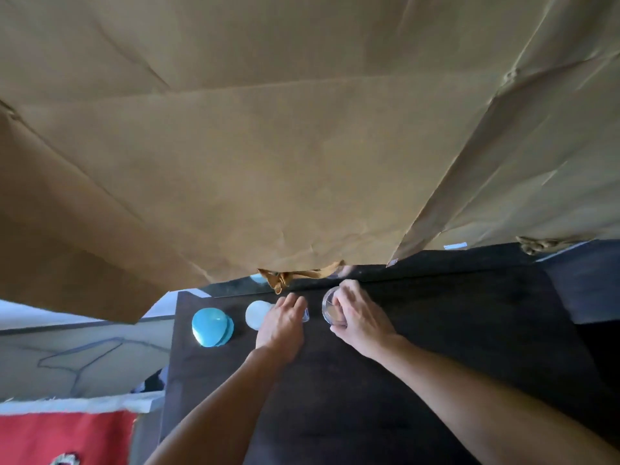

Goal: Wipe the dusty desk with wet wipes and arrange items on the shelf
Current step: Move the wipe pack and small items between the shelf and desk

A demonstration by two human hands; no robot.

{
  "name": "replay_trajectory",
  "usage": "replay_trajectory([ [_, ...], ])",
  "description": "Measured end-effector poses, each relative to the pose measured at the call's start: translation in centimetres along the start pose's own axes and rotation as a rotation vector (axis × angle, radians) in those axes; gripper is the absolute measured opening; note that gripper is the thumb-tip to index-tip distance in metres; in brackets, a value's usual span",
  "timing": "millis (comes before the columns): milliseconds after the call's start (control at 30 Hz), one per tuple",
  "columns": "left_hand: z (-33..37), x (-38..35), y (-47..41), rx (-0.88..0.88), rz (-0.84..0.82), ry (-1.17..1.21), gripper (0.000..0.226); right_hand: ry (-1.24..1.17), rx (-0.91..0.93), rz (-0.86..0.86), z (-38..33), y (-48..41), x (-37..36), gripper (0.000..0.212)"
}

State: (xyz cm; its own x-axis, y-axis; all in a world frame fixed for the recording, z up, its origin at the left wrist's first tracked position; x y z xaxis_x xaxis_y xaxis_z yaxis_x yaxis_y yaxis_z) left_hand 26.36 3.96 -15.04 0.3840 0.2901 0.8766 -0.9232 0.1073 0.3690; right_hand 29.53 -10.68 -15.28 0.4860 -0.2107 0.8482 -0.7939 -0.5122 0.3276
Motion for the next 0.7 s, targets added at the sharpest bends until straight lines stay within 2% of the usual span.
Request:
replay_trajectory([
  [267, -0.9, 0.2, -0.9, -0.138, -0.011, -0.074, 0.029, -0.013, -0.061, 0.058, -0.4, 0.7, -0.4, 0.049],
  [400, 0.5, 1.4, 0.3, -0.205, 0.077, -0.147, 0.031, -0.018, -0.101, 0.105, 1.0, 3.0, 1.0, 0.05],
  [600, 6.3, 2.0, 2.3, -0.284, 0.101, -0.166, 0.028, -0.034, -0.23, 0.18, 5.2, 10.0, 2.9, 0.039],
  [700, 11.7, 1.8, 3.8, -0.338, 0.103, -0.185, 0.017, -0.018, -0.253, 0.244, 7.7, 15.1, 3.9, 0.035],
])
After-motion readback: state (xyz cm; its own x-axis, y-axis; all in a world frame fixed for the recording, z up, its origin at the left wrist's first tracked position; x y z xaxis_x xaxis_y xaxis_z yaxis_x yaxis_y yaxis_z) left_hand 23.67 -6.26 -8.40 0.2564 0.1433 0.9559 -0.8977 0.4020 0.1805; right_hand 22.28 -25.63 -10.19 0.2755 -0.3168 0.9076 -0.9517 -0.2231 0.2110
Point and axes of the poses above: each hand's wrist, its own y-axis away from the middle knuckle, its own x-axis out of the back of the hand, z = x × y, the point moved 6 cm from there along -y, towards the middle knuckle, and after that the axes turned 10 degrees about -z, right-handed, at the moved point
